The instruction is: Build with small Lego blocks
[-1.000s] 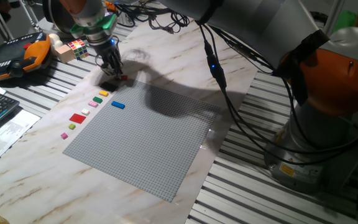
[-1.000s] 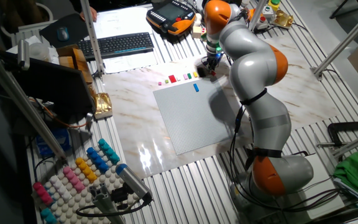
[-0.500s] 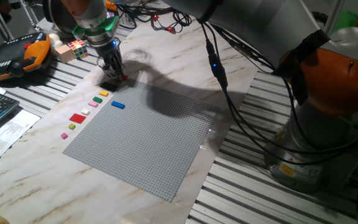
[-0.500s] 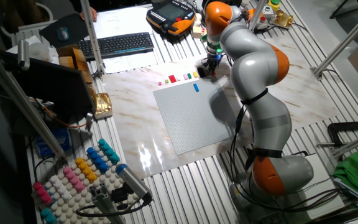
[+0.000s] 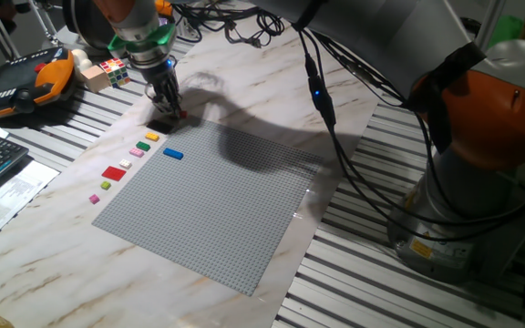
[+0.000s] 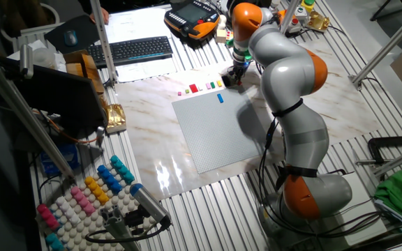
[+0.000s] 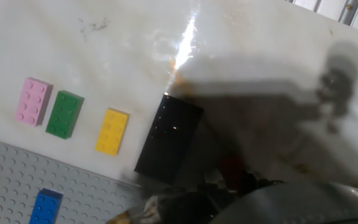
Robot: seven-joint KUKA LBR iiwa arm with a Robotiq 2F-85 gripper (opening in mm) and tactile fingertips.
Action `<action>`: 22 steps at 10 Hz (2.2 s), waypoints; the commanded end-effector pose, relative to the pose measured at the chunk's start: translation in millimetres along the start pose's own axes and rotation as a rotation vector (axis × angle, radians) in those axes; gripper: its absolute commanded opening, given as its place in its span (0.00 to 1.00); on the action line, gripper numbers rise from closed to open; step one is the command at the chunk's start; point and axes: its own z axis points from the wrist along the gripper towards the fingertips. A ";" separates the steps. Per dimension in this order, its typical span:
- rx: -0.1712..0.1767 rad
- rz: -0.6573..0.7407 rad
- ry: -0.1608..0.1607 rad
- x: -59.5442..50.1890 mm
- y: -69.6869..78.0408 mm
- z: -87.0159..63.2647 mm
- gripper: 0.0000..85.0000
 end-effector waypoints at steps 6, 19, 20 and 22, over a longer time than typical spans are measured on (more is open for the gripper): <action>-0.044 0.104 0.021 5.1 9.4 -17.2 0.01; -0.005 0.056 0.000 2.5 4.6 -6.2 0.63; -0.004 0.053 -0.001 2.9 5.5 -4.3 0.63; -0.001 0.041 -0.006 3.4 4.1 0.7 0.62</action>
